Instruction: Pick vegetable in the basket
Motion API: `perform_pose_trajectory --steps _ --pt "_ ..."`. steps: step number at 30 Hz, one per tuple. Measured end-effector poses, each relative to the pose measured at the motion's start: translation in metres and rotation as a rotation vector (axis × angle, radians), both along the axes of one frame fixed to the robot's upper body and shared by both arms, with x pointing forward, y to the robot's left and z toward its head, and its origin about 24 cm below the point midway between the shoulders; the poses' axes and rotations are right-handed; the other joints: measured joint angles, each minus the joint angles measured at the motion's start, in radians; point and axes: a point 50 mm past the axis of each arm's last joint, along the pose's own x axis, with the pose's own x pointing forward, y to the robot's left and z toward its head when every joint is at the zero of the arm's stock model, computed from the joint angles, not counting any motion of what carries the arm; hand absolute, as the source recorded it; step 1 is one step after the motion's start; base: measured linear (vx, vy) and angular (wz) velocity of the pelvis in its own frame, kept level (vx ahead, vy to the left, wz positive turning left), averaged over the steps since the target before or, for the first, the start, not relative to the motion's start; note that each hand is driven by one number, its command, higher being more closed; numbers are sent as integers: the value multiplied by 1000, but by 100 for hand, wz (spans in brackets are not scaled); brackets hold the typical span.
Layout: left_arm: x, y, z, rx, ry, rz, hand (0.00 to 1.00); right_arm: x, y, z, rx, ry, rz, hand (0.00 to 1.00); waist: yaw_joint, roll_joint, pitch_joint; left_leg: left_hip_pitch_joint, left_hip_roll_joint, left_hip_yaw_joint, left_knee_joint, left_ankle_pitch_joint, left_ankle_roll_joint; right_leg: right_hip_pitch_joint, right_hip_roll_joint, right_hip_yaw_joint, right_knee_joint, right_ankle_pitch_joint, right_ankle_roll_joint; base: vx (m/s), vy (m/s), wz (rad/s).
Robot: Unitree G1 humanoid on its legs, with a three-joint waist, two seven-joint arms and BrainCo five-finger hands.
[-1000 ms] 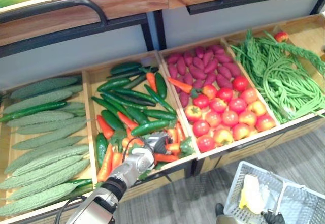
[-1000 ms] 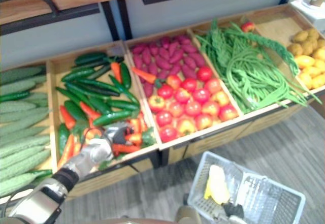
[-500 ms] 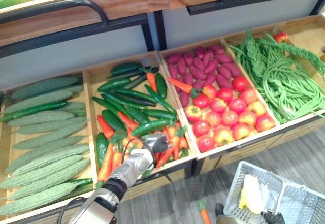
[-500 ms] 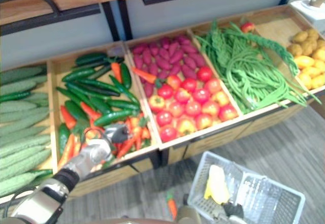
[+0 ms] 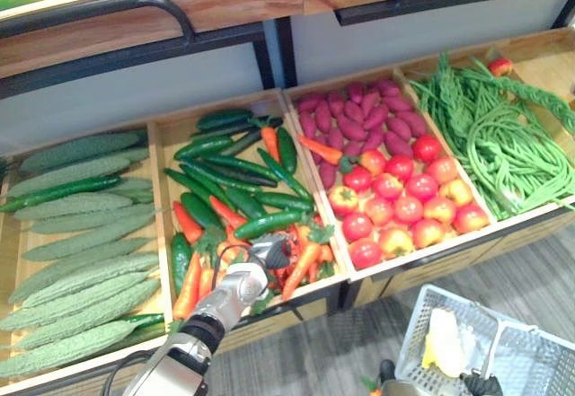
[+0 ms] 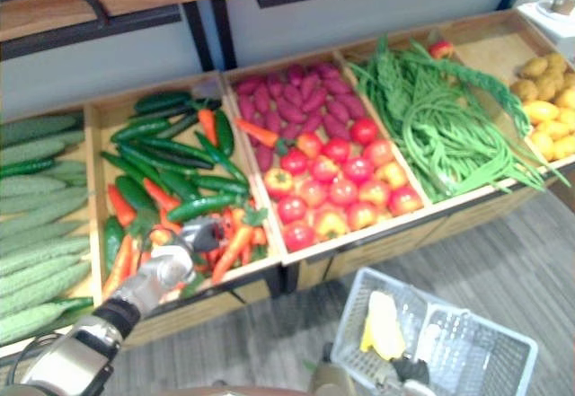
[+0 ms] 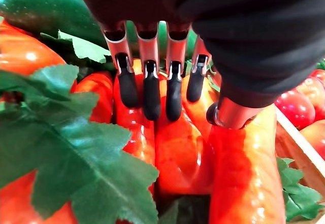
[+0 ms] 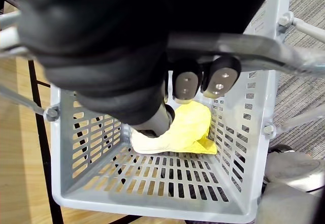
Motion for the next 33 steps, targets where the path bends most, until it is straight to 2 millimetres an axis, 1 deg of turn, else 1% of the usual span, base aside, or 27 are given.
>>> perform_pose_trajectory --steps 8,19,23,25,27,29,33 --pt "3 -1 2 -49 -5 47 0 -2 2 -2 9 10 -6 100 0 -7 -3 0 0 0 0 0 0 0 0 0 0 0 0 0 0 0" --pt "6 -8 13 -70 -45 21 0 -4 0 -2 11 11 -25 100 1 -7 -3 1 0 -3 0 1 1 2 1 -3 0 0 0 0 0 0" --pt "10 -11 26 -120 -86 14 0 -5 0 -3 14 16 -29 100 1 -7 -4 7 0 -16 0 1 1 14 0 -8 -1 0 0 1 -1 3" --pt "13 -12 37 -128 -128 -1 0 -8 1 -4 20 25 -38 100 2 -8 -4 13 1 -23 0 1 1 26 0 -16 -3 0 0 3 -12 9" --pt "16 -9 55 -139 -199 -9 0 -9 0 -4 21 28 -49 100 2 -8 -4 17 1 -29 0 2 2 36 -1 -25 -6 0 0 -2 -20 9" --pt "18 -7 65 -140 -237 -13 0 -11 -1 -4 23 32 -54 100 4 -8 -6 17 0 -30 0 3 3 38 -2 -28 -6 0 0 -5 -19 6" --pt "20 -7 75 -150 -275 -2 0 -12 -1 -5 26 36 -61 100 10 -9 -7 13 -1 -37 0 5 7 38 -3 -29 -5 0 0 -7 -19 5"
